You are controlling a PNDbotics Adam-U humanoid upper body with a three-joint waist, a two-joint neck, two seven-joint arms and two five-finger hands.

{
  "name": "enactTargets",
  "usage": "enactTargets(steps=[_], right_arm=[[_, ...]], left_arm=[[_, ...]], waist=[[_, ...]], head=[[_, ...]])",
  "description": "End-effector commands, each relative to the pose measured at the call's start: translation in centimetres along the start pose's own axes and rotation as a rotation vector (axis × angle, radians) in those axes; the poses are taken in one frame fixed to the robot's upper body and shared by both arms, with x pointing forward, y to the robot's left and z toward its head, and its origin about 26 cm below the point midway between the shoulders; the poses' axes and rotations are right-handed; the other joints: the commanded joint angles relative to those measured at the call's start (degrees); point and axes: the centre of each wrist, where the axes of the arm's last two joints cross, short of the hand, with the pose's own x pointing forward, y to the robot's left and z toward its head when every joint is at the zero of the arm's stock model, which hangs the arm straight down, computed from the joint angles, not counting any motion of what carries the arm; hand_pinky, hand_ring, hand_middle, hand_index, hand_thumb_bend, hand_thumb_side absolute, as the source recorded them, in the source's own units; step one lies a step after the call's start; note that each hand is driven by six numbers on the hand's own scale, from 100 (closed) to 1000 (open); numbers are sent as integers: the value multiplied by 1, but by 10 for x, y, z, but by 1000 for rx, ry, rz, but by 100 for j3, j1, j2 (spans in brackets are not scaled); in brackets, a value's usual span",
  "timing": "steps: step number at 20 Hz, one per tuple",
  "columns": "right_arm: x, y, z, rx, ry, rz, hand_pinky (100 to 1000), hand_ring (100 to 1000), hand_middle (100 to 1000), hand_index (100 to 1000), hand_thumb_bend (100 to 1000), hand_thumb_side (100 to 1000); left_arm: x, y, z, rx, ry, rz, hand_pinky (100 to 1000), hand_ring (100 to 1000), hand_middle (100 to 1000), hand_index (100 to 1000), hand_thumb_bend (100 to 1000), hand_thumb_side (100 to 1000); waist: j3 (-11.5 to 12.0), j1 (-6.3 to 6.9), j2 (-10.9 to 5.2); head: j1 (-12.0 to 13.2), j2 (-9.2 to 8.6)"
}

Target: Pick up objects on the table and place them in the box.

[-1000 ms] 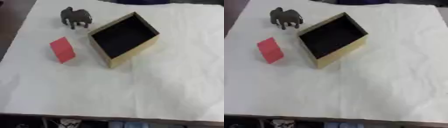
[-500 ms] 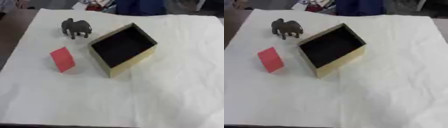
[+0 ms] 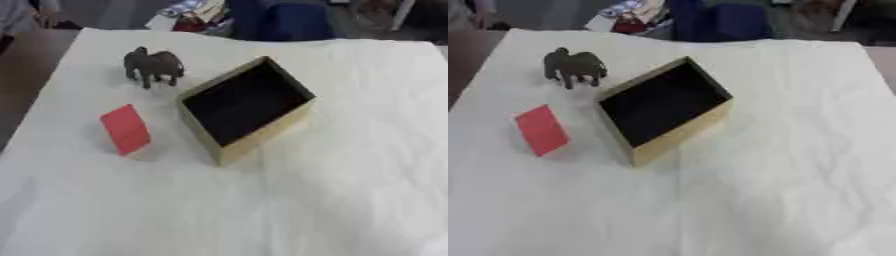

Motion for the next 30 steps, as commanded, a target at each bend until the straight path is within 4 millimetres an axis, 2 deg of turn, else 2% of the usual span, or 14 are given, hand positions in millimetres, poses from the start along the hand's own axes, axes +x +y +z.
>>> enactTargets(steps=[1,7,13,18,20,21,22,24,25,26,30], right_arm=[[7,-2,-6,11,-32,1,912,851,744,921,100,1000],[9,5,-12,23,-46,-33,911,851,744,920,100,1000],[11,10,-16,36,-61,-54,911,851,744,920,100,1000],[12,11,-17,41,-69,-61,911,851,745,919,100,1000],[12,12,-18,44,-70,-62,912,851,744,919,100,1000],[12,12,-18,46,-71,-62,912,851,744,919,100,1000],[13,12,-19,48,-72,-62,912,852,744,918,100,1000],[13,13,-19,52,-75,-62,912,852,744,918,100,1000],[13,13,-20,53,-76,-62,912,852,744,918,100,1000],[13,13,-20,55,-77,-62,912,852,744,918,100,1000],[14,14,-21,59,-80,-64,912,852,744,917,100,1000]], left_arm=[[12,4,-22,-67,-65,-81,452,642,625,775,432,1000],[34,4,-54,-246,-178,-253,484,672,654,805,489,1000],[54,-1,-70,-574,-330,-401,536,703,683,831,498,1000],[67,-4,-78,-794,-407,-516,592,736,709,839,526,1000],[70,-6,-80,-875,-415,-559,610,748,722,850,606,1000],[71,-8,-81,-913,-414,-577,612,749,724,852,618,1000],[70,-9,-82,-958,-410,-596,630,761,738,865,724,1000],[71,-13,-85,-1045,-401,-630,649,772,750,874,846,1000],[71,-15,-86,-1080,-398,-644,649,772,750,874,846,1000],[72,-16,-87,-1111,-395,-657,661,778,756,879,908,1000],[73,-23,-90,-1223,-371,-703,681,788,765,896,1000,1000]], waist=[[4,36,-100],[12,80,-141],[-43,99,-150],[-63,89,-151],[-62,84,-143],[-63,82,-138],[-69,78,-130],[-76,68,-117],[-76,63,-112],[-77,59,-106],[-85,37,-87]], head=[[-21,43],[-95,117],[-144,268],[-138,290],[-121,289],[-115,292],[-108,296],[-101,304],[-103,304],[-107,304],[-125,289]])
